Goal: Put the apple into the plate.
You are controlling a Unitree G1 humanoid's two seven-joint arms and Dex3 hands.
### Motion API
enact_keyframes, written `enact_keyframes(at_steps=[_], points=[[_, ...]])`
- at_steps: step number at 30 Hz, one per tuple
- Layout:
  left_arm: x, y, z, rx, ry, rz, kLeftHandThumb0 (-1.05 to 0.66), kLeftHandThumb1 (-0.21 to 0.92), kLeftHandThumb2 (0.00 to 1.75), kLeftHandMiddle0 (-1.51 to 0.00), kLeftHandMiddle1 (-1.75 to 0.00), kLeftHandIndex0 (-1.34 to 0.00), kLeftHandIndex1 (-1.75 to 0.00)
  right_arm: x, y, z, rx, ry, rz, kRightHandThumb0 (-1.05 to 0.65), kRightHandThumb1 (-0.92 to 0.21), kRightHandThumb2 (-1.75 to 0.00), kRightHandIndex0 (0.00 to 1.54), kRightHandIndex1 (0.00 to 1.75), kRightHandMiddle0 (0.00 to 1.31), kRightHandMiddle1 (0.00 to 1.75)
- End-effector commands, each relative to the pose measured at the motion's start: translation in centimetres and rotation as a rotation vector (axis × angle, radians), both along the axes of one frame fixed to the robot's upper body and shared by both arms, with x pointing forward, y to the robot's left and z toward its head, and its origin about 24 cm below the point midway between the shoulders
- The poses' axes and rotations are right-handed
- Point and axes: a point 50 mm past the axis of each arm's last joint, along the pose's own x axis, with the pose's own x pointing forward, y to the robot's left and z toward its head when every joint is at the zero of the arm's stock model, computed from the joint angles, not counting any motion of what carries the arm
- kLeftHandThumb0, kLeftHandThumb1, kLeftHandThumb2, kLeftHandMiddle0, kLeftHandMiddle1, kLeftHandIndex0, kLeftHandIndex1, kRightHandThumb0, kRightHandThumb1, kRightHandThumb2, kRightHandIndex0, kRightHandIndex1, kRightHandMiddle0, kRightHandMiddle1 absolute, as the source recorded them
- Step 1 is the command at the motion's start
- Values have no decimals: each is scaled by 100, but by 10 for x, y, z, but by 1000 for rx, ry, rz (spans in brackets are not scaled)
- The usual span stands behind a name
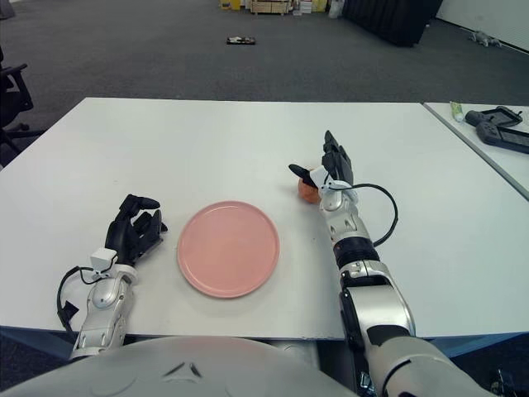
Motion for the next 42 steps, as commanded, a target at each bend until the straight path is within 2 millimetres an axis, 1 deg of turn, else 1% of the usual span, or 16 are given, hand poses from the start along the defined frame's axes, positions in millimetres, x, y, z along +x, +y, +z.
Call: enact_keyframes(at_steps=[1, 3, 10, 19, 25, 33, 35, 37, 42], points=[[1, 1, 2, 7, -4, 6, -38, 71, 82, -70, -175, -32, -175, -5, -4, -13, 11, 55, -14, -104, -79, -27, 0, 0, 0, 0], [1, 1, 2, 5, -11, 5, -38, 71, 82, -71, -175, -32, -175, -8, -4, -19, 18, 67, -17, -104, -80, -27, 0, 0, 0, 0], [1, 1, 2, 4, -18, 2, -38, 71, 83, -70, -175, -33, -175, -15, 0, -31, 20, 89, -10, -103, -83, -27, 0, 0, 0, 0], [1, 1, 2, 13, -10, 4, -38, 70, 84, -68, -175, -33, -175, -31, 12, -43, 56, 107, 8, -103, -87, -27, 0, 0, 0, 0], [1, 1, 3, 17, -8, 0, -38, 69, 85, -68, -175, -33, -175, -45, 19, -48, 93, 117, 27, -99, -86, -26, 0, 0, 0, 0], [1, 0, 3, 6, -12, -4, -38, 71, 83, -68, -175, -32, -175, -56, 22, -50, 130, 144, 48, -91, -83, -26, 0, 0, 2, 1], [2, 0, 3, 6, -11, -3, -38, 71, 82, -68, -175, -32, -175, -59, 25, -50, 145, 142, 56, -88, -76, -39, 0, 0, 1, 7], [2, 0, 3, 6, -12, -2, -38, 72, 82, -68, -175, -32, -175, -64, 29, -48, 161, 129, 68, -86, -72, -46, 0, 0, 0, 10], [2, 0, 3, 10, -12, -2, -37, 72, 81, -68, -175, -31, -175, -73, 35, -45, 181, 116, 83, -83, -67, -56, 0, 0, 0, 14]])
